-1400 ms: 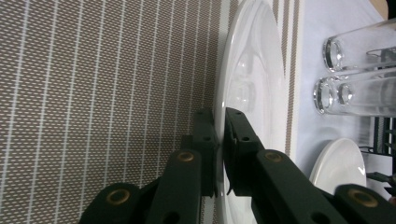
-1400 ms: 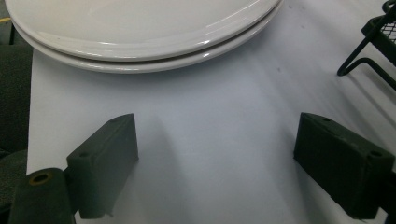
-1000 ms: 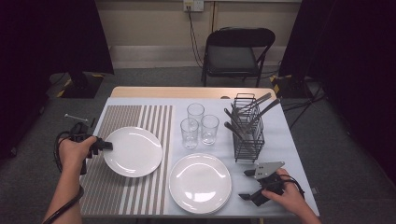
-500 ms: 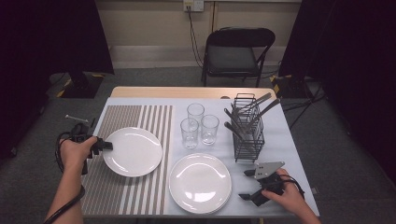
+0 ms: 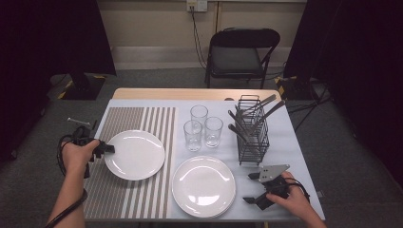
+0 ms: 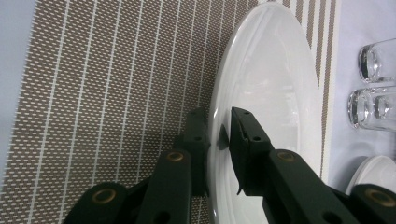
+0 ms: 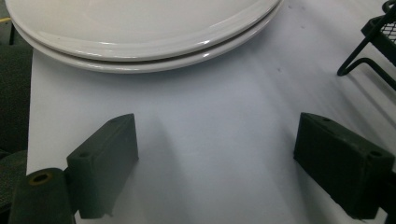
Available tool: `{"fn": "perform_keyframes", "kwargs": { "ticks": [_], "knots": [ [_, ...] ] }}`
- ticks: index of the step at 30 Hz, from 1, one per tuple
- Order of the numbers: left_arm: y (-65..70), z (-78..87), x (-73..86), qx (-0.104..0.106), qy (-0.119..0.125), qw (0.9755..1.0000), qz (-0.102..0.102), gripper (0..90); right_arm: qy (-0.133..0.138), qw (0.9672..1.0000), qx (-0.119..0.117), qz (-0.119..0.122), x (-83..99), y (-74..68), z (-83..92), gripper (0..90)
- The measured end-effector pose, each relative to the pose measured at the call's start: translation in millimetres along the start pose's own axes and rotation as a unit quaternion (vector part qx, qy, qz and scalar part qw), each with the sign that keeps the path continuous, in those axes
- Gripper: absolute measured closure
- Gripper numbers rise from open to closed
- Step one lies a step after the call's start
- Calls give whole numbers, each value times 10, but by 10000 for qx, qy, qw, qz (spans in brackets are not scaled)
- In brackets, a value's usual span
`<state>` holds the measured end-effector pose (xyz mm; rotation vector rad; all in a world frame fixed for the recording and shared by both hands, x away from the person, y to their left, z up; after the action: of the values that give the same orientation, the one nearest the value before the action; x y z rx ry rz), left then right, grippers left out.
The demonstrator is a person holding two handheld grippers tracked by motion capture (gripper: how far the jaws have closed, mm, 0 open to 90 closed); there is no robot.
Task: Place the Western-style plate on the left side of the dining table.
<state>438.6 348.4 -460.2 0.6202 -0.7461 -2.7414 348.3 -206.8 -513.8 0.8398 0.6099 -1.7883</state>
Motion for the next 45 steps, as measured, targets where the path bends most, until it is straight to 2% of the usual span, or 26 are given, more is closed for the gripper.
{"fn": "perform_keyframes", "kwargs": {
  "ticks": [7, 15, 18, 23, 24, 27, 28, 29, 30, 35, 40, 42, 44, 45],
  "knots": [
    [-4, -16, 0, -154, 34, 9999, -55, 759, -1, 10000, 3, 5, 0, 0, 0, 127],
    [-37, -39, -2, -167, 96, 9998, -30, 753, 0, 10000, 2, 3, 0, 0, 0, 128],
    [-80, -41, 3, -316, 87, 9994, -90, 756, 1, 10000, 0, 1, 0, 0, 0, 128],
    [-104, -50, 7, -265, 162, 9995, 46, 757, 0, 10000, 0, 0, 0, 0, 0, 127],
    [-120, -44, 9, -327, 147, 9994, -10, 756, 0, 10000, 0, -1, 0, 0, 0, 128],
    [-136, -33, 10, -330, 133, 9994, -3, 757, -1, 10000, 0, -2, 0, 0, 0, 128],
    [-131, -35, 6, -295, 199, 9993, 78, 757, 0, 10000, -1, -1, 0, 0, 0, 128],
    [-150, -25, 10, -331, 136, 9994, 29, 757, -1, 10000, 0, 0, 0, 0, 0, 127],
    [-146, -26, 2, -277, 210, 9993, 110, 757, 0, 10000, -2, -1, 0, 0, 0, 128],
    [-174, -25, 4, -321, 155, 9994, 27, 753, 0, 10000, -1, -3, 0, 0, 0, 128],
    [-197, -27, 16, -339, 117, 9993, 54, 746, 0, 10000, -1, -1, 0, 0, 0, 128],
    [-200, -29, 19, -332, 166, 9992, 137, 745, 6, 10000, -9, -11, -1, 0, 0, 128],
    [-214, -27, 24, -362, 148, 9992, 71, 745, 3, 10000, -5, -9, -1, -1, -1, 128],
    [-214, -23, 24, -400, 178, 9990, 113, 731, 3, 10000, -4, -7, -1, -1, -1, 128]
  ]
}}
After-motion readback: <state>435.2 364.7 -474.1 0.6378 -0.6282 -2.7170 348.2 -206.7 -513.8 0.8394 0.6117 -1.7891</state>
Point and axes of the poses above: each handheld gripper's, and its own axes: z roughly backward along the jaws, x roughly out of its underside, y roughly to its right, the point moved 5 cm from there along -z, roughly forward along the jaws, and after that the axes turned 5 degrees about y, right-handed, at the moved point
